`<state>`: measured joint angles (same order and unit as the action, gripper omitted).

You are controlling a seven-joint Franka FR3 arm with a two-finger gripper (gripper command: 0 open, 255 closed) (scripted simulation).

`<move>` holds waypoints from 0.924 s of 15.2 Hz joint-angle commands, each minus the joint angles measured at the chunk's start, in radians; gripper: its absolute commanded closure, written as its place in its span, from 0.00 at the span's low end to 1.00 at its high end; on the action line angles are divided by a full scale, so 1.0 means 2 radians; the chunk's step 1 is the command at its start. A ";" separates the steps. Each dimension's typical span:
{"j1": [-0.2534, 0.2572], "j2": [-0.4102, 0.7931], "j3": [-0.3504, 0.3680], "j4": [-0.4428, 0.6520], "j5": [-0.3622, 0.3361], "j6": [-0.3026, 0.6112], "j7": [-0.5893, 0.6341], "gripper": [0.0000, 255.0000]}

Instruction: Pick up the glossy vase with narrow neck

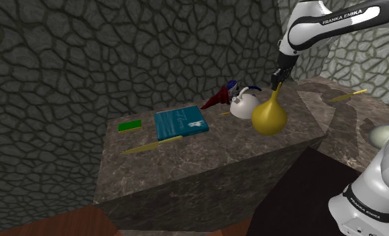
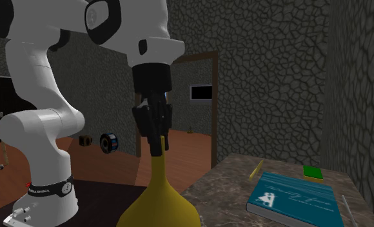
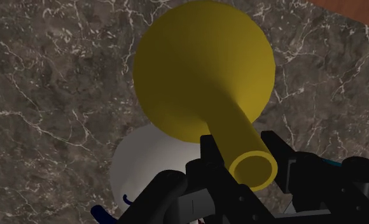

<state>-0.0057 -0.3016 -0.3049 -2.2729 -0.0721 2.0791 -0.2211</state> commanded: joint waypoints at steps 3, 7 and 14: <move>0.000 -0.005 0.002 0.019 0.000 -0.024 0.001 1.00; 0.001 -0.009 0.004 0.042 0.000 -0.051 0.002 1.00; 0.002 -0.012 0.007 0.087 0.001 -0.098 0.003 1.00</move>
<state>-0.0018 -0.3268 -0.2905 -2.1151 -0.0714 1.8956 -0.2133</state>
